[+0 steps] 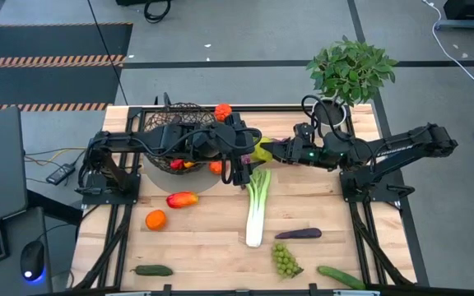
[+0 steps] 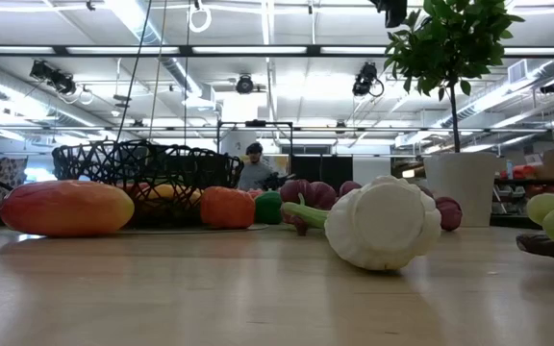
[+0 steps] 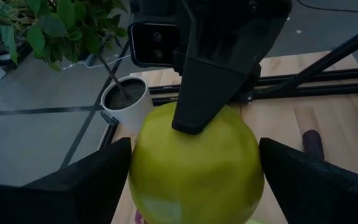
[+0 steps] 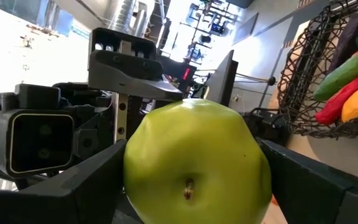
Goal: Build produce basket
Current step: Put the green apple into the wire basket
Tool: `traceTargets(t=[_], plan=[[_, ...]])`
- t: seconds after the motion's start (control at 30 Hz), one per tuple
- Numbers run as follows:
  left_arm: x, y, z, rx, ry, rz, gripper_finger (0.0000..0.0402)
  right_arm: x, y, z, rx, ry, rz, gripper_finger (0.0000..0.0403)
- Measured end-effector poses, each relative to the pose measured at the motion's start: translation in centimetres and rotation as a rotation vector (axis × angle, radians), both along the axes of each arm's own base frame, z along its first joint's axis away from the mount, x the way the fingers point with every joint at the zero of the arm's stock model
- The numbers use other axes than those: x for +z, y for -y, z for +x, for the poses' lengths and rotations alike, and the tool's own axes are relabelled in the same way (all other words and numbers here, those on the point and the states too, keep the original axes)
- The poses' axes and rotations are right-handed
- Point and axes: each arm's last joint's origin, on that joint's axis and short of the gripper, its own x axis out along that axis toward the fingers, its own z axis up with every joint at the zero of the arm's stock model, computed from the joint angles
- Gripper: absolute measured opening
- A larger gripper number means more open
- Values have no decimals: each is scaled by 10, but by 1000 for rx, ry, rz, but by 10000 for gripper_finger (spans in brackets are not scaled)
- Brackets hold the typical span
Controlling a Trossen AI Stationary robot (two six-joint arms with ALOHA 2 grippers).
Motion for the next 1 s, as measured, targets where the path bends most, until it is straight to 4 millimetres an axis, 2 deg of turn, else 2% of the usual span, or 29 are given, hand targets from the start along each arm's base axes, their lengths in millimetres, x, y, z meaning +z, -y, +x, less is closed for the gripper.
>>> traceTargets(t=[0.37, 0.67, 0.83, 1.0], plan=[[-7, -1, -1, 5, -57, 17, 319, -6, 2, 0, -9, -79, -79, 393], [-27, -8, -17, 84, -333, 96, 316, -7, 7, -2, 8, -119, -88, 393], [-34, -22, -31, 206, -483, 175, 311, -14, 6, -2, 81, -184, -93, 394], [-40, -46, -43, 328, -583, 127, 311, -15, 5, -2, 125, -195, -91, 394]])
